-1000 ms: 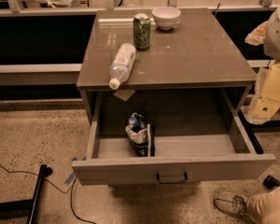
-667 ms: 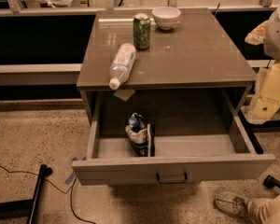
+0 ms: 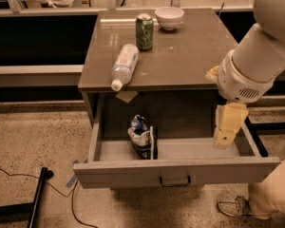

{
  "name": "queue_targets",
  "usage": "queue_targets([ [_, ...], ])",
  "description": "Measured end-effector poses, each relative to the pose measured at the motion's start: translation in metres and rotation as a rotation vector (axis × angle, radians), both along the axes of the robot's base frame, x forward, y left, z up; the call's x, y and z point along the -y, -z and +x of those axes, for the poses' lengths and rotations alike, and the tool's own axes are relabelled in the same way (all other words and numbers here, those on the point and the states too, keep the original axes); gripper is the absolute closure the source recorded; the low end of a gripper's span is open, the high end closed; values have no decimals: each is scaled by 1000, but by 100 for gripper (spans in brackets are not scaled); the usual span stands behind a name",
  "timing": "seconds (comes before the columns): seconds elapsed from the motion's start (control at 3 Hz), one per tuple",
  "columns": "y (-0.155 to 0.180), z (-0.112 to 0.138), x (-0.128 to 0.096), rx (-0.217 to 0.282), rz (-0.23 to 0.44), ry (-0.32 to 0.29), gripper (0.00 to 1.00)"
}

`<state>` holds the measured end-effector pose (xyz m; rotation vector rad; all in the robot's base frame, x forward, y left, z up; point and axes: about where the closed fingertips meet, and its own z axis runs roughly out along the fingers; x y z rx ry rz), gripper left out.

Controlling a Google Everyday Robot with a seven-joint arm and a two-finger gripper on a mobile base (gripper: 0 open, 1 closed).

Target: Pick blue chip bag from top drawer and place on counter

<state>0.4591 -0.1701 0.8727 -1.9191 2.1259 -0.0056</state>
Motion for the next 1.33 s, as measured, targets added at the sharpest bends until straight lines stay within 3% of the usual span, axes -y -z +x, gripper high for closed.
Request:
queue_targets([
  [0.33,0,0,0,-1,-6,-11,0],
  [1.0,67,54,-29,99,-259,-500,0],
  [1.33,66,57,-24,117,-298,-584,0],
])
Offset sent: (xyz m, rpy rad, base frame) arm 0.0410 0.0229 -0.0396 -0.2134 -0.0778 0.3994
